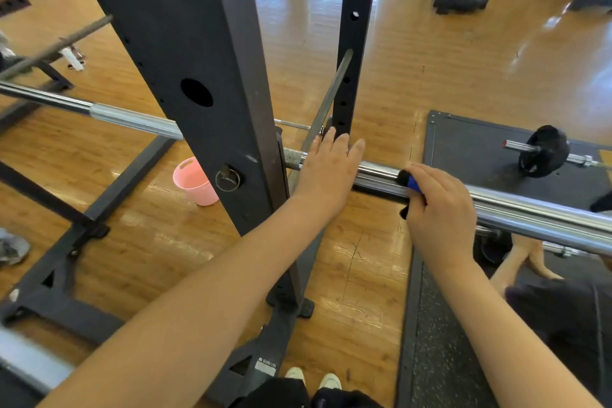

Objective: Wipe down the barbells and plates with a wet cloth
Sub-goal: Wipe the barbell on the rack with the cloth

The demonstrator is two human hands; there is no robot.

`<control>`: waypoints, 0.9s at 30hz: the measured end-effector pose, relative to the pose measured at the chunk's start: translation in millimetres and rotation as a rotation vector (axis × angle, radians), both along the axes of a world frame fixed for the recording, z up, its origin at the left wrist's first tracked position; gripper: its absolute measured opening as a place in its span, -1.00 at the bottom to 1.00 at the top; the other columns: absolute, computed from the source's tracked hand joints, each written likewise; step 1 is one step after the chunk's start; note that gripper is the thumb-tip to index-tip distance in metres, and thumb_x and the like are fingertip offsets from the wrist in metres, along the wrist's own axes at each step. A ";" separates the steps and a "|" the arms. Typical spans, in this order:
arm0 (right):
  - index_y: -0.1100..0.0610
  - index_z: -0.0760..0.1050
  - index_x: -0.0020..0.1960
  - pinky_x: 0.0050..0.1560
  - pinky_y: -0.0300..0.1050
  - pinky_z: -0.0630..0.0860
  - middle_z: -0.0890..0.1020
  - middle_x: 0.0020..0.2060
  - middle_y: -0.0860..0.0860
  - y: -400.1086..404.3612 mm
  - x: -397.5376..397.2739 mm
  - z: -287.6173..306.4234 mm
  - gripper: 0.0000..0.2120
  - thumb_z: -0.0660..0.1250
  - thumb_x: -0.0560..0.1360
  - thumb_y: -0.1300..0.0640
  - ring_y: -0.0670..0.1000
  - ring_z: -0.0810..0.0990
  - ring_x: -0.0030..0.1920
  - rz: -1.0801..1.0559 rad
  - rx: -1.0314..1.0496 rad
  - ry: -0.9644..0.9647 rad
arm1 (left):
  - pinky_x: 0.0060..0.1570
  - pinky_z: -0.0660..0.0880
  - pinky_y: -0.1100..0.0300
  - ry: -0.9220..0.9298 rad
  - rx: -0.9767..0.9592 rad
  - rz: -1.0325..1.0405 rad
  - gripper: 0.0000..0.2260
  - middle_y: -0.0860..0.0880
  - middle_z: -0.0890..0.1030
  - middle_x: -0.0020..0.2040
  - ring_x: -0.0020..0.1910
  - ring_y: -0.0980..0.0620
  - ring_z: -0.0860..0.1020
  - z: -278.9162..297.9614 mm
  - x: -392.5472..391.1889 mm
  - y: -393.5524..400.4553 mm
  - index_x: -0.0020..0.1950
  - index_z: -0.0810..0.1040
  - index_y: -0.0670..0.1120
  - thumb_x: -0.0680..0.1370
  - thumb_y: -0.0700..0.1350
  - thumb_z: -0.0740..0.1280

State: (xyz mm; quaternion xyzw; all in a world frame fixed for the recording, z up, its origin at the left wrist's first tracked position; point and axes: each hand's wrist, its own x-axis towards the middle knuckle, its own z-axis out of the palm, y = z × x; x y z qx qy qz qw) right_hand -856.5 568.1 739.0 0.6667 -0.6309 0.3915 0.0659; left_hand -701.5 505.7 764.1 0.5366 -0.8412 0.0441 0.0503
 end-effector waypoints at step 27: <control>0.33 0.57 0.14 0.17 0.10 0.43 0.62 0.10 0.23 -1.0 -23.2 2.3 -0.65 0.40 0.37 0.48 0.25 0.58 0.14 0.301 0.022 0.138 | 0.43 -0.11 -0.21 -0.118 -0.019 0.289 -0.29 -0.18 -0.02 0.55 0.52 -0.24 -0.12 7.7 -20.9 16.3 0.55 -0.04 -0.06 0.53 -0.17 0.32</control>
